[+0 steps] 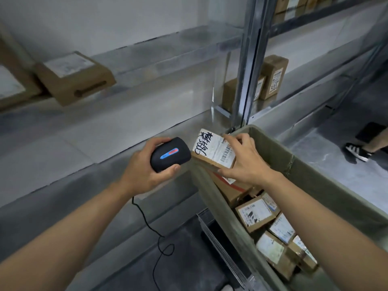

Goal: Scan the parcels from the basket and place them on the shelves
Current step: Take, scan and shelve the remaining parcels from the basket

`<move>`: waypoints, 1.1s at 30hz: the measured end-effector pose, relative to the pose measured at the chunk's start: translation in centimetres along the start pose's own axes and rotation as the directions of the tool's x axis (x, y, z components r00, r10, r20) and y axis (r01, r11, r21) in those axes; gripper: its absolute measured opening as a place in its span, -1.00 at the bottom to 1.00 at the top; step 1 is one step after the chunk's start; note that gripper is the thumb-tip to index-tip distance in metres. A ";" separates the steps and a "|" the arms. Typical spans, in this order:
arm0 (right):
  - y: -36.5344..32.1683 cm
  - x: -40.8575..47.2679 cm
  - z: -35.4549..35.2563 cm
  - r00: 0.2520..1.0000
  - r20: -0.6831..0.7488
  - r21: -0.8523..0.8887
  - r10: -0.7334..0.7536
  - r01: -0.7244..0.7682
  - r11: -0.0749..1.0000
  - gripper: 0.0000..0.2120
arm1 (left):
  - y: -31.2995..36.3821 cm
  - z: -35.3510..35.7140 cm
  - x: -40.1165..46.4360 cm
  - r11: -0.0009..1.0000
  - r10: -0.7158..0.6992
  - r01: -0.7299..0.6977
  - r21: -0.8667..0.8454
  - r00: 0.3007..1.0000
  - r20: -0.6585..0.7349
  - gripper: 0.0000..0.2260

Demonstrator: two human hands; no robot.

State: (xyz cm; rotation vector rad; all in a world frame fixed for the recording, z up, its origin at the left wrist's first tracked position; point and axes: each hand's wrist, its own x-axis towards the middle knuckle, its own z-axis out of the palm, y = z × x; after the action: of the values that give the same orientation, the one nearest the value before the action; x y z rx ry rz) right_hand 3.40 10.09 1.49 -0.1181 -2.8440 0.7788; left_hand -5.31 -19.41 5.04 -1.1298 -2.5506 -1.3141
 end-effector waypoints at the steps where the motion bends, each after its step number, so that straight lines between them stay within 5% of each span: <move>1: -0.8 0.2 0.0 1.000 0.001 0.008 -0.013 0.013 1.000 0.01 | 0.0 -0.8 -0.5 1.000 0.007 -0.007 0.002 1.000 -0.010 -0.46; 14: -8.5 2.0 -1.3 0.976 -0.002 -0.027 -0.219 0.219 0.975 0.03 | 0.2 -8.2 -3.1 0.980 0.095 -0.084 0.179 0.994 -0.052 -0.37; 33: -11.0 1.6 -3.1 0.947 0.023 -0.046 -0.321 0.322 0.946 0.02 | 2.0 -12.2 -3.1 0.869 0.286 -0.314 0.382 0.949 0.129 -0.37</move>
State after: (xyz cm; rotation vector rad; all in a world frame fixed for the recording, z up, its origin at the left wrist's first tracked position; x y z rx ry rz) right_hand 2.17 2.42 9.98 0.3392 -2.7914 0.6412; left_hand -5.02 -29.35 13.04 -1.4180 -2.3959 -0.6547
